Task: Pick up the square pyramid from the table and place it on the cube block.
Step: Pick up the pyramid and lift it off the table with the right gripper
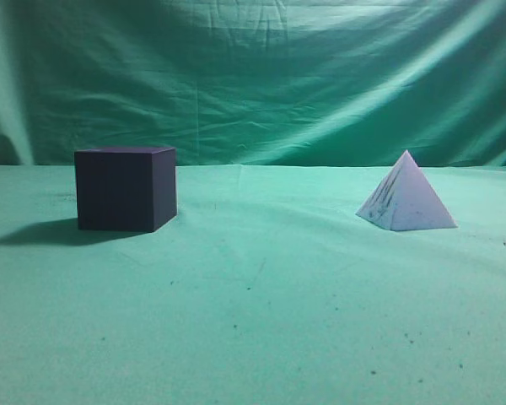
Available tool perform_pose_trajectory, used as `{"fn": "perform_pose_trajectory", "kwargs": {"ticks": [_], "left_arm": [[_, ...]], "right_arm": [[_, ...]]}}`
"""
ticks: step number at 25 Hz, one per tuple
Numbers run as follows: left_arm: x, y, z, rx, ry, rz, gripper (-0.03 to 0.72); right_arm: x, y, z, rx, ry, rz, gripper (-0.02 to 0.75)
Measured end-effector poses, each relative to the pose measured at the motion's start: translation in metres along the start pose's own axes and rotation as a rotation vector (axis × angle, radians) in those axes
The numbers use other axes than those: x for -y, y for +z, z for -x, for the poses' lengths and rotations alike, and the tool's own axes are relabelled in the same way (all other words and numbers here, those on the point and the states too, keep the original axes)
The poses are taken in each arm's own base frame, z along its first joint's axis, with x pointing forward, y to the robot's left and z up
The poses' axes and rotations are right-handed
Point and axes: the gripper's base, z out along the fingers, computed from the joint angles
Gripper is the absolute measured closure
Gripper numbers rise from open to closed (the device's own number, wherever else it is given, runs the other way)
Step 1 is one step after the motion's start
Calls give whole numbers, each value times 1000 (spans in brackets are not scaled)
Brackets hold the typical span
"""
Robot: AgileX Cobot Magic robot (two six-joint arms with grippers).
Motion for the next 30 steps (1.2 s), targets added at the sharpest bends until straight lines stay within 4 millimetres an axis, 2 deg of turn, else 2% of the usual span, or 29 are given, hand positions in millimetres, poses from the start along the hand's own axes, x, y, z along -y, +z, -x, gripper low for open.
{"fn": "perform_pose_trajectory", "kwargs": {"ticks": [4, 11, 15, 18, 20, 21, 30], "left_arm": [[0, 0, 0, 0, 0, 0, 688], [0, 0, 0, -2, 0, 0, 688], [0, 0, 0, -2, 0, 0, 688], [0, 0, 0, -2, 0, 0, 688], [0, 0, 0, -2, 0, 0, 688], [0, 0, 0, -2, 0, 0, 688], [0, 0, 0, -2, 0, 0, 688]], "right_arm": [[-19, 27, 26, -176, -123, 119, 738], [-41, 95, 54, -393, -209, 113, 738], [-43, 131, 61, -470, -209, 107, 497], [-43, 150, 60, -508, -175, 96, 227], [-42, 163, 56, -536, -121, 77, 108], [-42, 168, 53, -549, -95, 66, 82], [-37, 221, 32, -592, -57, 12, 93]]}}
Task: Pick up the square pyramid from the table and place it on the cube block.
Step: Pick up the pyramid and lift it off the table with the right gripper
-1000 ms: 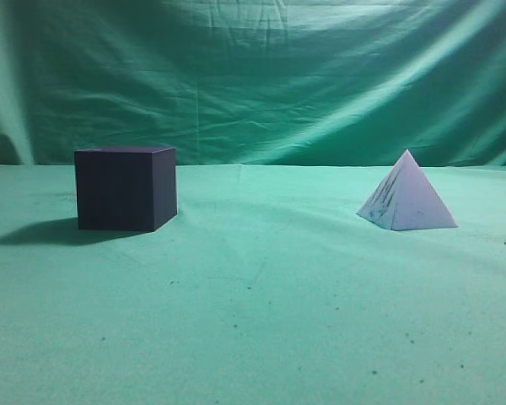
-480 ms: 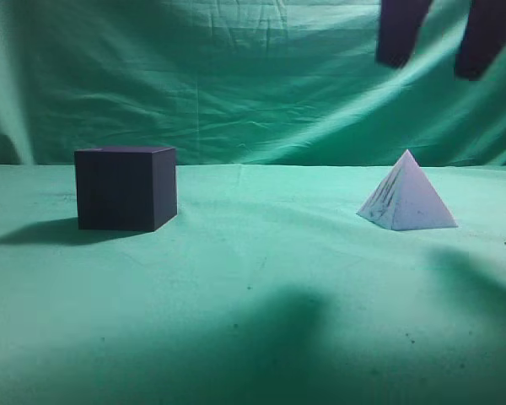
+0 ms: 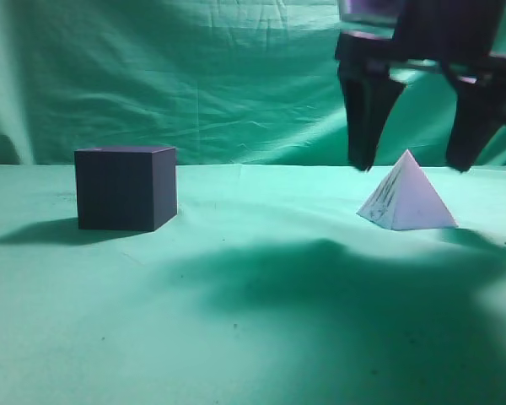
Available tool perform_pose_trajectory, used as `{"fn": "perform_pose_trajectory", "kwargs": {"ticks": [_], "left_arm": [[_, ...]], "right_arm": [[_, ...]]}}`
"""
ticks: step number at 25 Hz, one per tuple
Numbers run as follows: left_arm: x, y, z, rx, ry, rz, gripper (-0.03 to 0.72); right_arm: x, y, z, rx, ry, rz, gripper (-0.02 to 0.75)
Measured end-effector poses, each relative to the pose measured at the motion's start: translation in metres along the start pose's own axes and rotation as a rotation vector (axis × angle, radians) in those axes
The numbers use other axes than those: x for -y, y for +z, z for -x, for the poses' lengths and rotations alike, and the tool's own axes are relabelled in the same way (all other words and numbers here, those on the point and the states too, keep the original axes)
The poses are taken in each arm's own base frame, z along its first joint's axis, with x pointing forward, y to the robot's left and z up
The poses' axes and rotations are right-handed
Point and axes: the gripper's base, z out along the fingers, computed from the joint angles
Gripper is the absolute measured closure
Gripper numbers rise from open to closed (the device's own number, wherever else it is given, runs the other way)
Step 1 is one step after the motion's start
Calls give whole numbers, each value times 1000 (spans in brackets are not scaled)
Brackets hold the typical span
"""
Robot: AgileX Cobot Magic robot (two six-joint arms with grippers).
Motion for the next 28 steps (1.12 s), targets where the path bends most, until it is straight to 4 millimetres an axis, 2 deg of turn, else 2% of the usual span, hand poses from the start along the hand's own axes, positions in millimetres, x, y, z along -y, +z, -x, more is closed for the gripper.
{"fn": "perform_pose_trajectory", "kwargs": {"ticks": [4, 10, 11, 15, 19, 20, 21, 28], "left_arm": [[0, 0, 0, 0, 0, 0, 688], [0, 0, 0, 0, 0, 0, 688], [0, 0, 0, 0, 0, 0, 688], [0, 0, 0, 0, 0, 0, 688], [0, 0, 0, 0, 0, 0, 688], [0, 0, 0, 0, 0, 0, 688], [0, 0, 0, 0, 0, 0, 688], [0, 0, 0, 0, 0, 0, 688]], "right_arm": [[2, 22, 3, -4, -10, -15, 93], [5, 42, 5, -21, -38, -40, 93], [5, 43, 5, -22, -43, -43, 153], [6, 44, 5, -24, -54, -51, 283], [8, 44, 6, -20, -74, -67, 284], [8, 44, 6, -20, -75, -68, 328], [8, 43, 7, -18, -74, -69, 334], [8, 46, 8, -35, -71, -71, 321]]}}
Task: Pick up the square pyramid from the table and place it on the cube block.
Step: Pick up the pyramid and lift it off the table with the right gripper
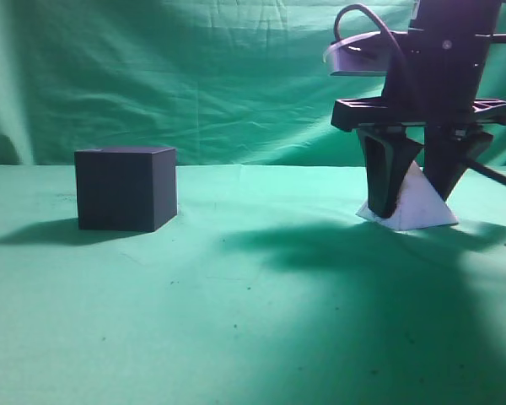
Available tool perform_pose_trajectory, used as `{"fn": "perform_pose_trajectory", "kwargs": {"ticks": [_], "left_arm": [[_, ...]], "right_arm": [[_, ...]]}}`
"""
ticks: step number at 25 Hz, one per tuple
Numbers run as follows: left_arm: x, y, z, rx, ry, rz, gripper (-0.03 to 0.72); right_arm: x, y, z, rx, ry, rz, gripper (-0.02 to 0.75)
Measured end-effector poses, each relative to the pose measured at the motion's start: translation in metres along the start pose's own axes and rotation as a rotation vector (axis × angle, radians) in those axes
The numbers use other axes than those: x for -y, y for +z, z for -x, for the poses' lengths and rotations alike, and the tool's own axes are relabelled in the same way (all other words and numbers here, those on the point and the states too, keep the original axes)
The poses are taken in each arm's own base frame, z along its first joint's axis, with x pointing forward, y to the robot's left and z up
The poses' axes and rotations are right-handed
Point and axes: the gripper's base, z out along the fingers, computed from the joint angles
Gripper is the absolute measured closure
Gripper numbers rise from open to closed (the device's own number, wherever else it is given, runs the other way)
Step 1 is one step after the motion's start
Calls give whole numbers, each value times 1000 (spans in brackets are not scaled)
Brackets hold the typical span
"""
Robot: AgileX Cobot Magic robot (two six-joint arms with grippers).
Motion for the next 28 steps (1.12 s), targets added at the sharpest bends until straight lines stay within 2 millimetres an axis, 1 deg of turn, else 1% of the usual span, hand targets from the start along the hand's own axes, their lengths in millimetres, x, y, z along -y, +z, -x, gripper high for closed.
{"fn": "perform_pose_trajectory", "kwargs": {"ticks": [6, 7, 8, 9, 15, 19, 21, 26, 28], "left_arm": [[0, 0, 0, 0, 0, 0, 688], [0, 0, 0, 0, 0, 0, 688], [0, 0, 0, 0, 0, 0, 688], [0, 0, 0, 0, 0, 0, 688], [0, 0, 0, 0, 0, 0, 688], [0, 0, 0, 0, 0, 0, 688], [0, 0, 0, 0, 0, 0, 688], [0, 0, 0, 0, 0, 0, 688], [0, 0, 0, 0, 0, 0, 688]], "right_arm": [[0, 0, 1, -5, 0, 0, 321], [0, 0, 1, -8, 0, 0, 366], [0, 0, 1, -8, 2, 0, 384], [0, 0, 0, -12, 2, 0, 374], [0, 0, 1, -16, 2, 0, 374], [-1, -9, 5, -23, -8, -5, 374], [0, -23, 9, -24, -13, -9, 374], [1, -88, 38, 85, -56, -19, 374], [-5, -110, 46, 92, -90, -22, 374]]}}
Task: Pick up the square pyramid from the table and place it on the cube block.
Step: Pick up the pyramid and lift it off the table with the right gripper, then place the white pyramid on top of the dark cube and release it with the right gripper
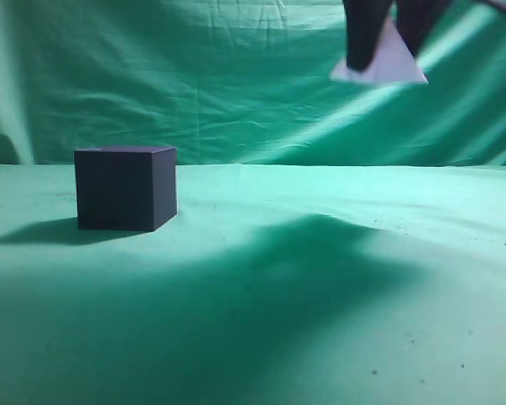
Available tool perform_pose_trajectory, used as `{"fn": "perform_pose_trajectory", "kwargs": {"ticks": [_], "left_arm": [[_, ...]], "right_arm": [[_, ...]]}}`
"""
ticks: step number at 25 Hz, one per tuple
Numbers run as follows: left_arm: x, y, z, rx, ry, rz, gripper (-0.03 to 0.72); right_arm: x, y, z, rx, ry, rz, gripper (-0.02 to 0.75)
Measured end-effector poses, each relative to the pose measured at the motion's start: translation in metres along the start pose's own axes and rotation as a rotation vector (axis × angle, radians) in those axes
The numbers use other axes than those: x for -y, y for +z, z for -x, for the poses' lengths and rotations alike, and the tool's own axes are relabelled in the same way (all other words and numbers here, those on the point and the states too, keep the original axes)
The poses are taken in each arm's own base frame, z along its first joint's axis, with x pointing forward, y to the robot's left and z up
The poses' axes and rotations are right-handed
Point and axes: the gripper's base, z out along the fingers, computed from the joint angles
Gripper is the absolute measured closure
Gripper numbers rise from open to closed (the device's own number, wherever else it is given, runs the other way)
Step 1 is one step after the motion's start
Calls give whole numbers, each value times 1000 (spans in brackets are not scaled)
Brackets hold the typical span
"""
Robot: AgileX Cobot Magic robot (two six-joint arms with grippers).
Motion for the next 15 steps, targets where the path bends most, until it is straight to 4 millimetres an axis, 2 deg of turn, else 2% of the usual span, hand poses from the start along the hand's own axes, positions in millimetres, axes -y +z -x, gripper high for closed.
{"fn": "perform_pose_trajectory", "kwargs": {"ticks": [3, 5, 7, 10, 15], "left_arm": [[0, 0, 0, 0, 0, 0, 688], [0, 0, 0, 0, 0, 0, 688], [0, 0, 0, 0, 0, 0, 688], [0, 0, 0, 0, 0, 0, 688], [0, 0, 0, 0, 0, 0, 688]], "right_arm": [[-22, -27, 17, 45, -76, 16, 374], [-47, -43, 27, 80, -144, 38, 374], [-73, -50, 36, 88, -205, 61, 374], [-114, -43, 48, 72, -289, 97, 374], [-169, -8, 60, 26, -399, 130, 374]]}}
